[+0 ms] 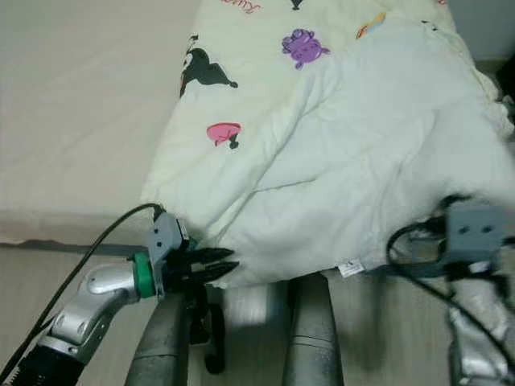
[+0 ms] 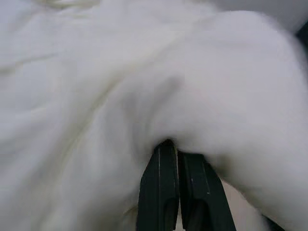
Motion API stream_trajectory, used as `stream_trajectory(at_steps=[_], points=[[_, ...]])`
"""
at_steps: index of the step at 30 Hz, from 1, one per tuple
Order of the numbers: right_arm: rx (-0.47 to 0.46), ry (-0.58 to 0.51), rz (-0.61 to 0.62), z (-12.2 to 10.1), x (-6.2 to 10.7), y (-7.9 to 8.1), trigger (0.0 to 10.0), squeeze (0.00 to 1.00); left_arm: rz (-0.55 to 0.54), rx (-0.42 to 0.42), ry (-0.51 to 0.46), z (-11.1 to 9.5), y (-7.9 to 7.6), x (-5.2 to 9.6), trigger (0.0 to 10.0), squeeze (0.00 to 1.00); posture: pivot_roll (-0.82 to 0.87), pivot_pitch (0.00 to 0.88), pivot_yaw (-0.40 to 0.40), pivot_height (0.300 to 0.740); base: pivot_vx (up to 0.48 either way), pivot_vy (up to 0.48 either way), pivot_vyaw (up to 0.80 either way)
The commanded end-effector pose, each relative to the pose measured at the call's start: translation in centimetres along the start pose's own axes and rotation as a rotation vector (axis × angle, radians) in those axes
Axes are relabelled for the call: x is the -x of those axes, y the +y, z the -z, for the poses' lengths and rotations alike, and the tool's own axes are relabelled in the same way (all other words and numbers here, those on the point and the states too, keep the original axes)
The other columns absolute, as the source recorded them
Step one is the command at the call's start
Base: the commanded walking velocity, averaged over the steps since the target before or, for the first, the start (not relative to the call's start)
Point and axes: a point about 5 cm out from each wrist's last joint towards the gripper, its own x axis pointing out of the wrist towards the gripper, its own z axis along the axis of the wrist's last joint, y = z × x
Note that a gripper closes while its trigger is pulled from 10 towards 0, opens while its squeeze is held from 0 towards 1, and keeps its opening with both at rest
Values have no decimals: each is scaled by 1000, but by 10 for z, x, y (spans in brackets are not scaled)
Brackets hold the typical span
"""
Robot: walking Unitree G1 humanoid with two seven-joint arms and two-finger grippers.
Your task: Clean up the room
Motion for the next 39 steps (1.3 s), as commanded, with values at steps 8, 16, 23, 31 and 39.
stream_trajectory(at_steps=[8,16,23,31,39], points=[[-201,171,-255,29,63,83,0,0,45,40,32,5,-2,3,10000,0,-109,302,193,628,0,0,0],[-243,66,-487,-10,43,112,0,0,3,24,16,0,9,4,10000,0,-118,282,199,628,0,0,0],[-143,21,-269,-12,11,62,0,0,-67,9,-19,-3,13,0,10000,0,-120,275,193,628,0,0,0],[-192,13,-100,-17,-1,29,0,0,-329,87,-208,-23,40,1,10000,0,-118,270,186,628,0,0,0],[-285,-27,-5,-20,-10,32,10000,0,-520,13,-341,-50,61,-9,10000,0,-120,270,191,628,0,0,0]])
